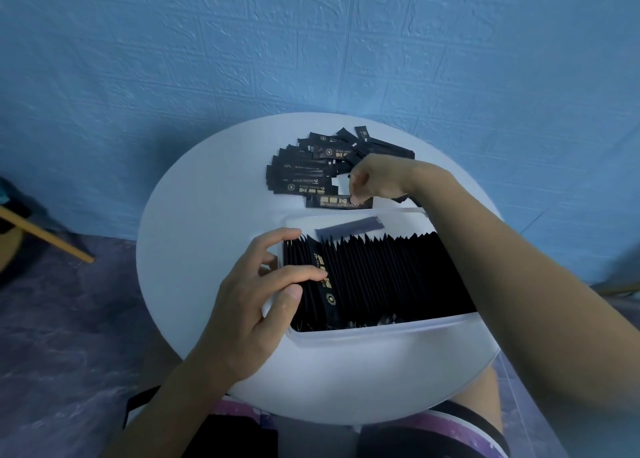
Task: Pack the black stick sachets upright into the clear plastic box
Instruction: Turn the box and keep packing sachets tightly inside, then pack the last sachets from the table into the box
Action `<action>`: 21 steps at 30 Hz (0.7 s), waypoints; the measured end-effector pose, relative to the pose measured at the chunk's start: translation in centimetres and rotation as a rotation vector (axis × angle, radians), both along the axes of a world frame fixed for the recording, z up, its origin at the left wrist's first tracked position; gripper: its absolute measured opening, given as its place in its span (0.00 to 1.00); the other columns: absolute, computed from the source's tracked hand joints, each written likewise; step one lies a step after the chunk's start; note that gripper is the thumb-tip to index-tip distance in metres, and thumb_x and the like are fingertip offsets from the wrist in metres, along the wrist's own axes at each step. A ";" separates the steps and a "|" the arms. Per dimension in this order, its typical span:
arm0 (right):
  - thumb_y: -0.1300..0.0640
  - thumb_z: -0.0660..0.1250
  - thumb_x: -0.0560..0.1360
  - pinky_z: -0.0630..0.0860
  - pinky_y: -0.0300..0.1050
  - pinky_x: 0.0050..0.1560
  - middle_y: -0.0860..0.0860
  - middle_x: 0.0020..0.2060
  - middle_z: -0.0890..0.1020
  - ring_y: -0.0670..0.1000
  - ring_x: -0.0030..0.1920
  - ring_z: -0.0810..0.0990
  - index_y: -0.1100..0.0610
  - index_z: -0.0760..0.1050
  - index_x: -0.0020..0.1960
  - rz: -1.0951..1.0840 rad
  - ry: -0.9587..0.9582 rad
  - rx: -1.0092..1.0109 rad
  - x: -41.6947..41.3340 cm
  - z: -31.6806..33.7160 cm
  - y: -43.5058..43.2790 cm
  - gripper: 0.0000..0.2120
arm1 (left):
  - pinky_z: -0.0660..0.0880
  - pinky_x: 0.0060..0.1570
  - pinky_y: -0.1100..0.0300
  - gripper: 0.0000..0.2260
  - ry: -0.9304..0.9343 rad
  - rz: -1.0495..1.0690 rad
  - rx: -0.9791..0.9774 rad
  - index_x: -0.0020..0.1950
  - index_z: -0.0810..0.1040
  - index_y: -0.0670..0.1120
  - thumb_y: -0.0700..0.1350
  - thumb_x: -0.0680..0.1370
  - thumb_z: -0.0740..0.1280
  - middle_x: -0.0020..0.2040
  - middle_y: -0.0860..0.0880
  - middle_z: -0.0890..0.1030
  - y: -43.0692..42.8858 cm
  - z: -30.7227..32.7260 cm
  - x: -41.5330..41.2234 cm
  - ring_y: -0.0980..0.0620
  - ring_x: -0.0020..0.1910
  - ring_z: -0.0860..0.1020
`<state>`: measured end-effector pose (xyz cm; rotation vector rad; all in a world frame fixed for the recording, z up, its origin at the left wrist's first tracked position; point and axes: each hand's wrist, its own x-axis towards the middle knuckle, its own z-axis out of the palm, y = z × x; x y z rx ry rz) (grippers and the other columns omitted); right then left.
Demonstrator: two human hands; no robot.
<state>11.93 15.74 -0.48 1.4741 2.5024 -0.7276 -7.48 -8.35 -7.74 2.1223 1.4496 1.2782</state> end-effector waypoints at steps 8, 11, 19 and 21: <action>0.49 0.75 0.72 0.78 0.46 0.48 0.46 0.51 0.80 0.51 0.48 0.80 0.44 0.79 0.50 0.083 -0.216 -0.150 0.0 0.6 -0.7 0.08 | 0.66 0.48 0.68 0.17 0.006 0.005 0.009 0.55 0.86 0.50 0.48 0.81 0.56 0.71 0.51 0.71 0.1 -0.1 0.0 0.58 0.43 0.72; 0.44 0.80 0.66 0.77 0.52 0.60 0.43 0.50 0.79 0.53 0.53 0.81 0.42 0.77 0.51 0.056 -0.260 -0.146 -0.4 0.4 -0.9 0.17 | 0.66 0.48 0.68 0.17 0.014 0.009 0.011 0.55 0.85 0.50 0.48 0.81 0.56 0.71 0.51 0.71 0.1 -0.1 0.1 0.59 0.43 0.71; 0.45 0.73 0.75 0.76 0.48 0.53 0.54 0.58 0.79 0.59 0.58 0.80 0.58 0.79 0.62 0.120 -0.358 -0.044 -1.2 0.5 -1.4 0.22 | 0.67 0.47 0.67 0.17 0.010 0.010 0.014 0.56 0.85 0.51 0.48 0.82 0.56 0.71 0.51 0.71 0.1 -0.1 0.0 0.59 0.43 0.71; 0.45 0.72 0.76 0.74 0.47 0.48 0.57 0.58 0.80 0.61 0.56 0.81 0.61 0.80 0.60 0.094 -0.319 0.007 -1.0 0.3 -1.2 0.21 | 0.67 0.47 0.67 0.18 0.010 0.012 0.020 0.55 0.85 0.51 0.48 0.82 0.56 0.71 0.50 0.71 0.1 -0.2 0.0 0.59 0.42 0.71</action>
